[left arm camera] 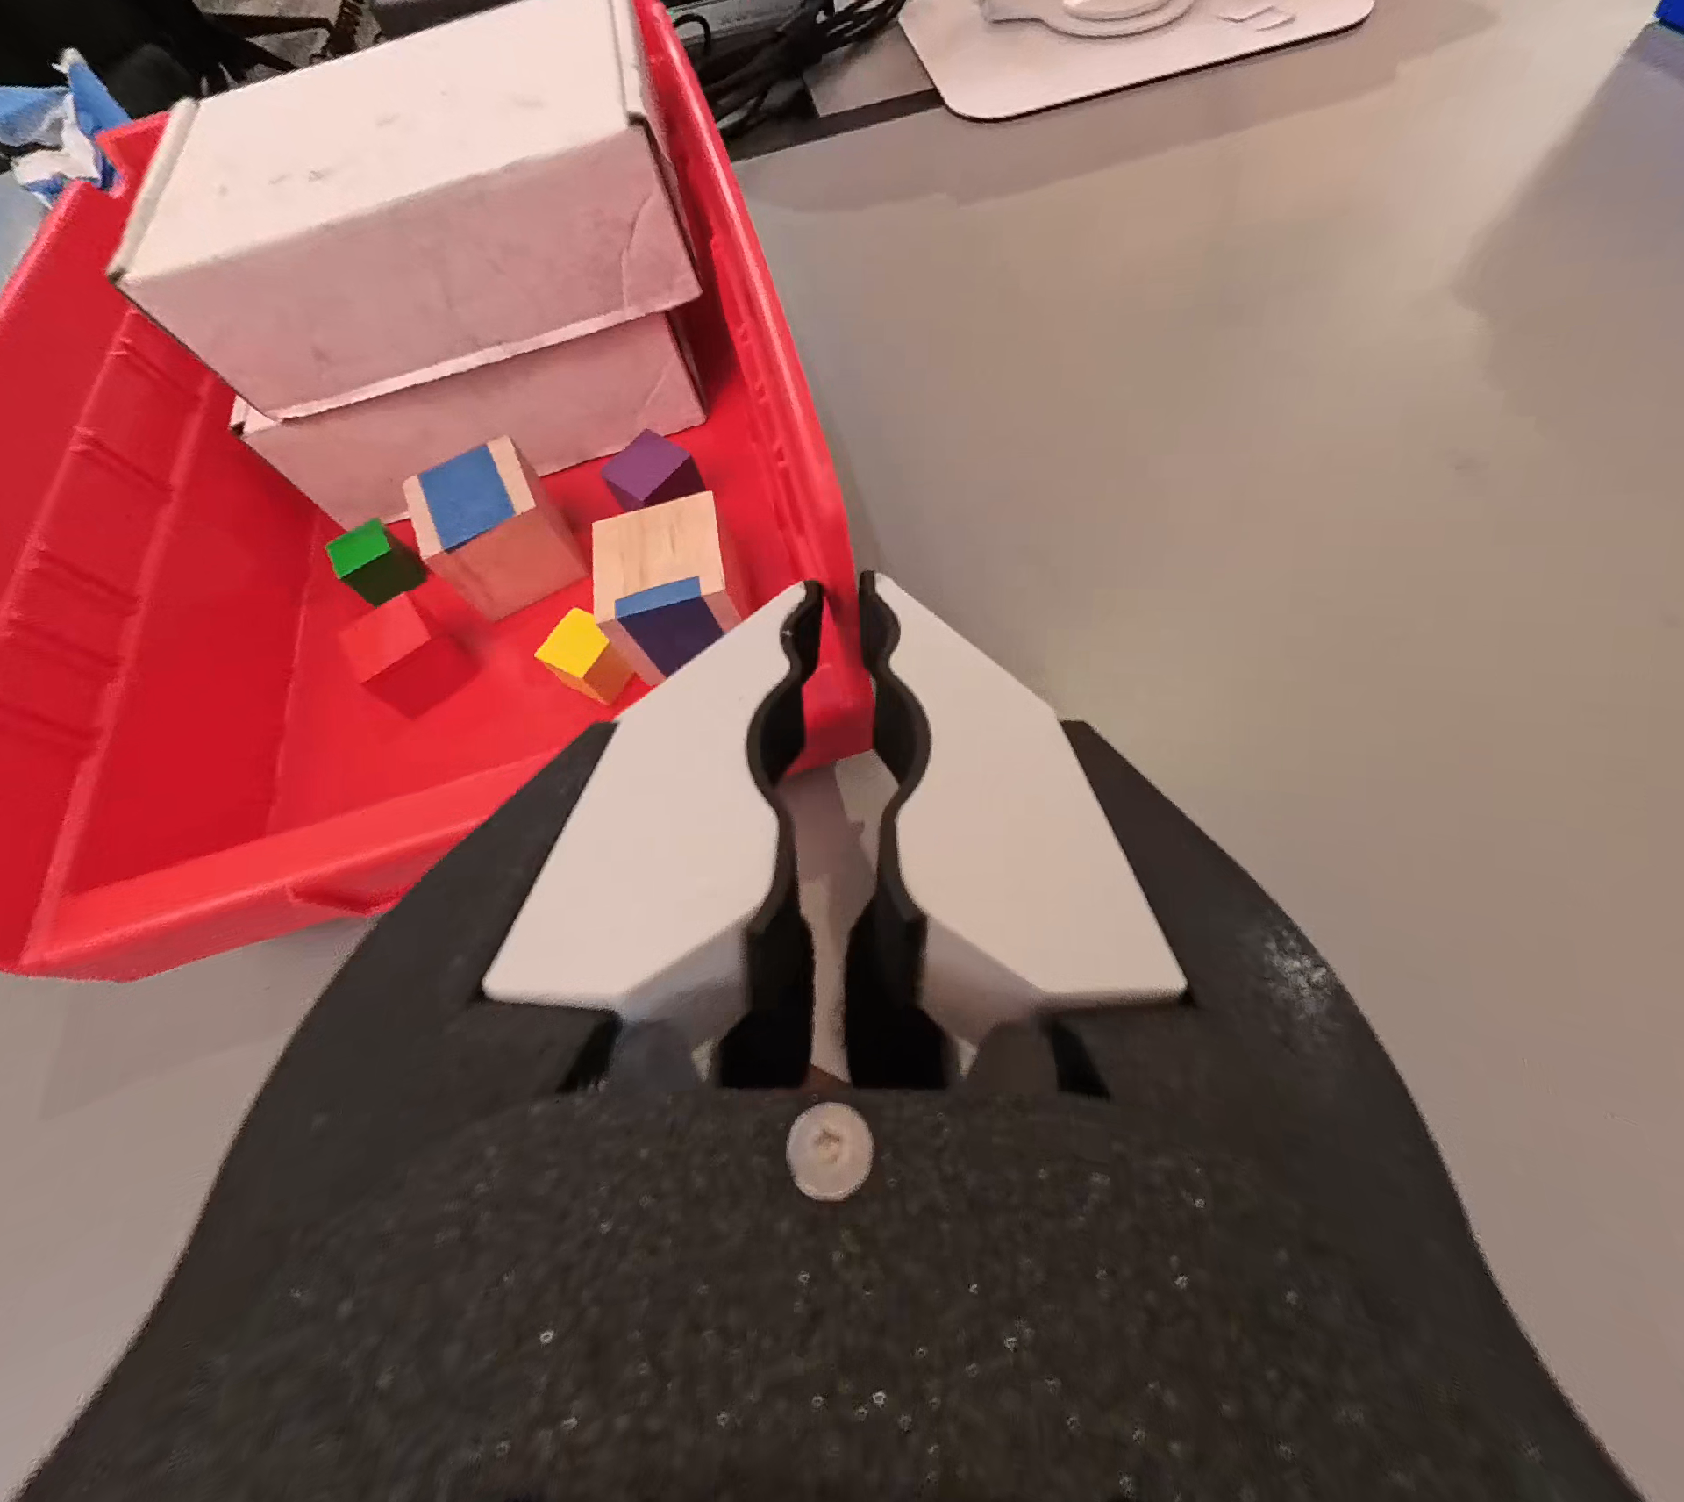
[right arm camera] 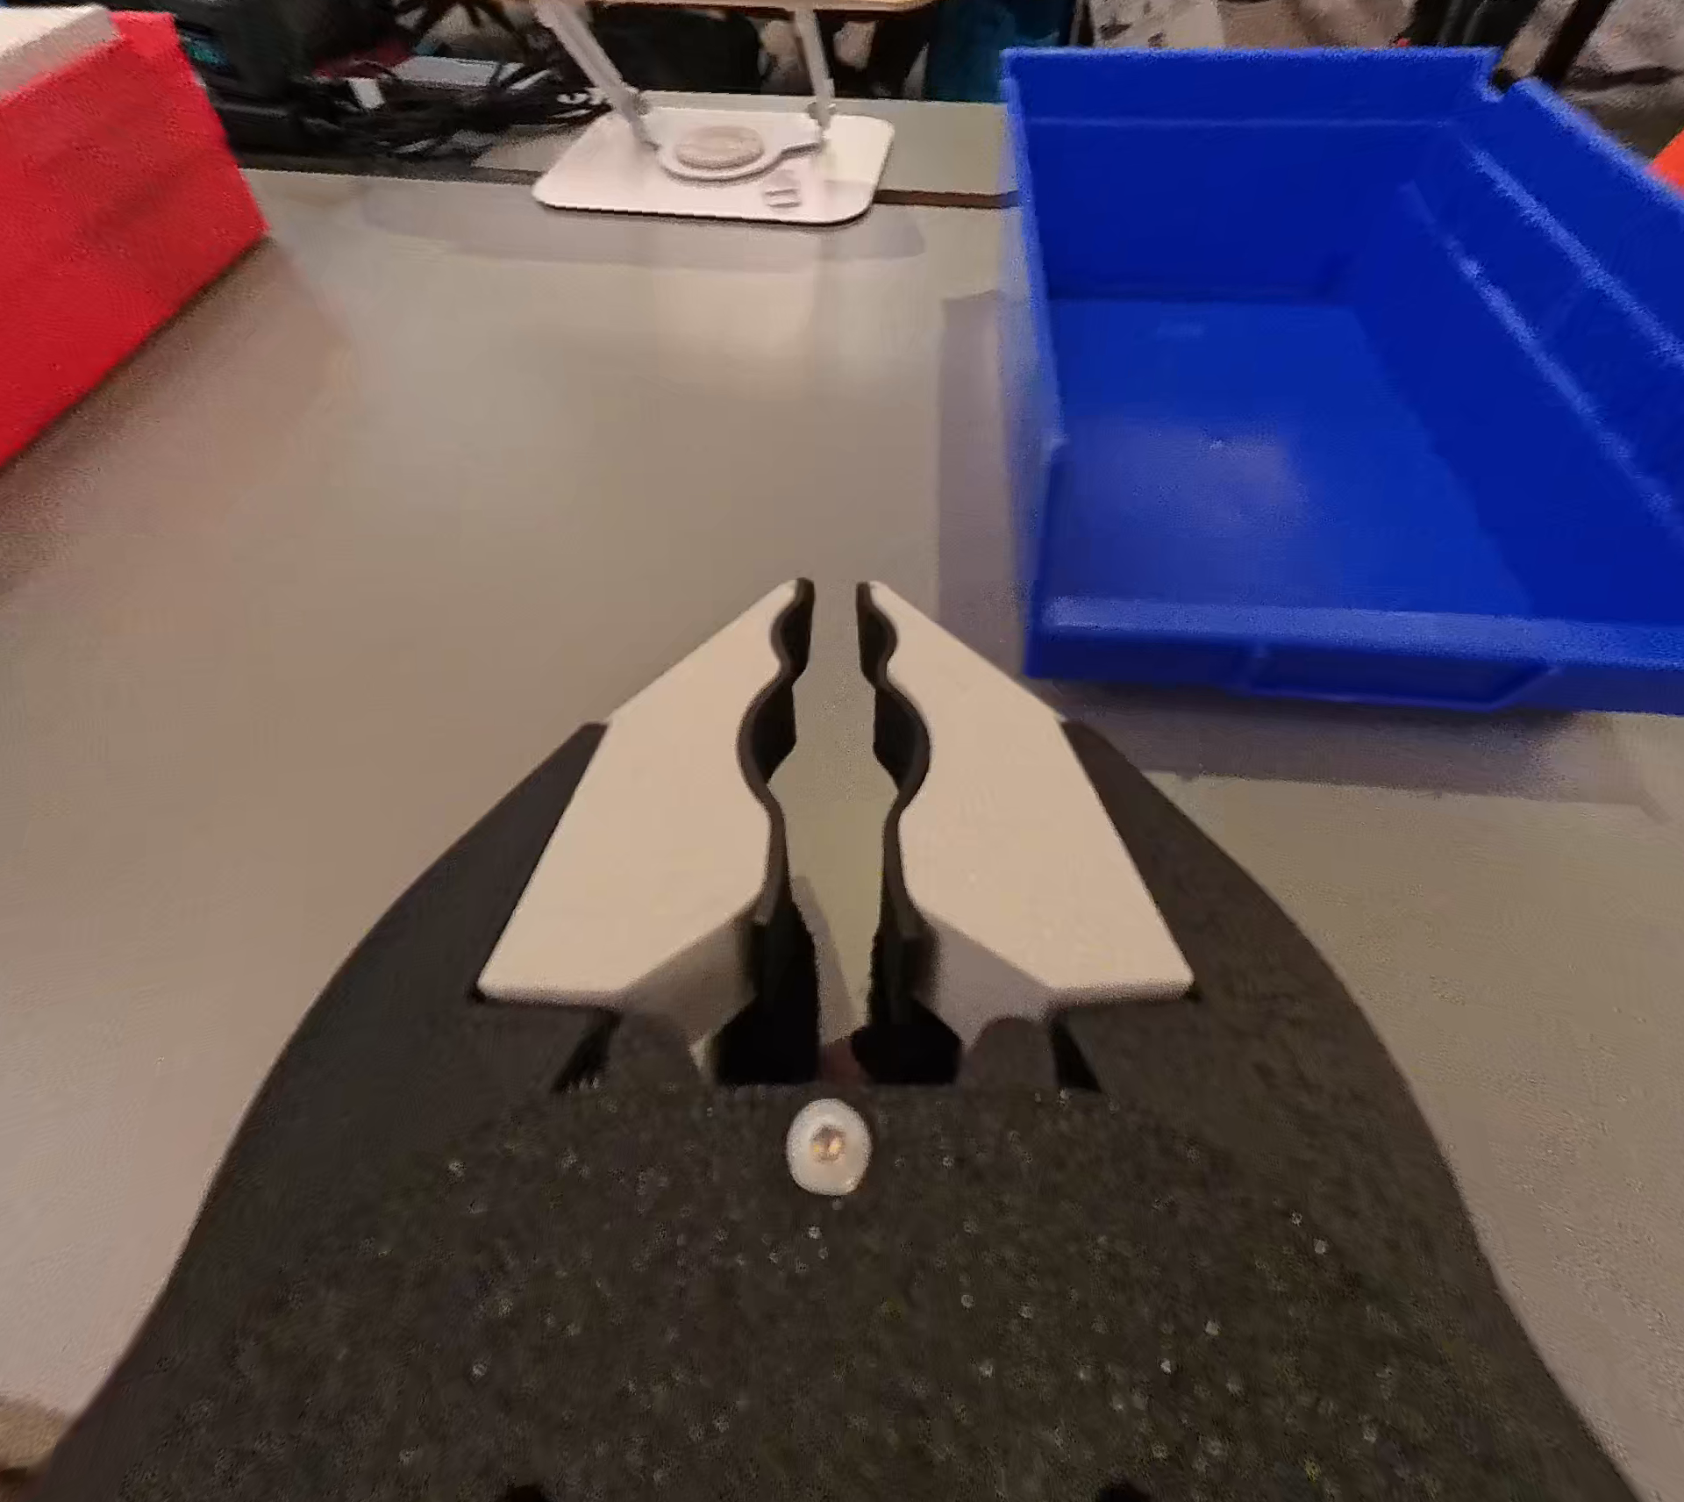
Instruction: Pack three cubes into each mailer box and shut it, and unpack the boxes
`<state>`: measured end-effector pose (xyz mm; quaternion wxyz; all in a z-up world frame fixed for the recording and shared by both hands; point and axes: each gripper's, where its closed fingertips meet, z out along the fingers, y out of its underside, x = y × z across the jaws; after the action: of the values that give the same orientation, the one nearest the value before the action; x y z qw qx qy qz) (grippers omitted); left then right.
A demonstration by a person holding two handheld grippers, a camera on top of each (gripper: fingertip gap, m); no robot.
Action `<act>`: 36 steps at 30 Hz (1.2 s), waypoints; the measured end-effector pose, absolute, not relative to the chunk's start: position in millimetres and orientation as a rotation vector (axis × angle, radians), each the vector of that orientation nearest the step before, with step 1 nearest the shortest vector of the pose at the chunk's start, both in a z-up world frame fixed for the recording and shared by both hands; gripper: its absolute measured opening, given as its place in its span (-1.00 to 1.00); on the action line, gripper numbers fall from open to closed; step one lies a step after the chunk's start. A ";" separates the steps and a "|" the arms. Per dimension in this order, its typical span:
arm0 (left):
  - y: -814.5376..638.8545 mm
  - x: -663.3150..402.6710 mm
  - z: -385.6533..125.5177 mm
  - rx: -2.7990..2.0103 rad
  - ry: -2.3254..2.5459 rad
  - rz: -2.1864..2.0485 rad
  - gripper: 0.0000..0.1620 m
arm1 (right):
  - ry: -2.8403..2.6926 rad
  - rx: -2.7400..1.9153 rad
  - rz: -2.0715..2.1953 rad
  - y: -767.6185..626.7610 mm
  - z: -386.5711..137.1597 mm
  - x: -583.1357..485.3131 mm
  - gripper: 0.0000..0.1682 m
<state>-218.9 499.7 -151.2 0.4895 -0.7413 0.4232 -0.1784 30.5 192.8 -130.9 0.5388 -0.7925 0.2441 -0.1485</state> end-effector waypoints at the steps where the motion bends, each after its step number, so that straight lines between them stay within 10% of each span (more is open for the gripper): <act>1: 500.4 -221.1 -151.0 -1.803 1.019 -0.429 -0.94 | 0.568 -1.884 -0.320 195.7 -131.0 23.3 -0.89; 12: 491.1 -224.2 -141.6 -1.831 0.912 -0.486 -0.76 | 0.448 -2.041 -0.033 219.1 -161.9 -14.0 -0.80; 23: 336.2 -265.6 -150.0 -2.203 1.118 -1.521 -0.17 | 0.431 -2.072 0.021 220.2 -171.9 -14.6 -0.44; 27: 343.3 -256.3 -113.7 -2.118 1.028 -1.865 -0.24 | 0.441 -2.084 0.025 222.2 -175.1 -13.4 -0.45; 36: 513.7 -248.1 -61.2 -1.784 1.592 -0.972 0.00 | 0.487 -2.062 -0.009 213.2 -172.6 0.7 -0.45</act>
<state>-248.1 513.7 -61.2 0.2766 -0.6644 0.5926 -0.3618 0.7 213.2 -172.6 0.4893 -0.8487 0.2006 -0.0036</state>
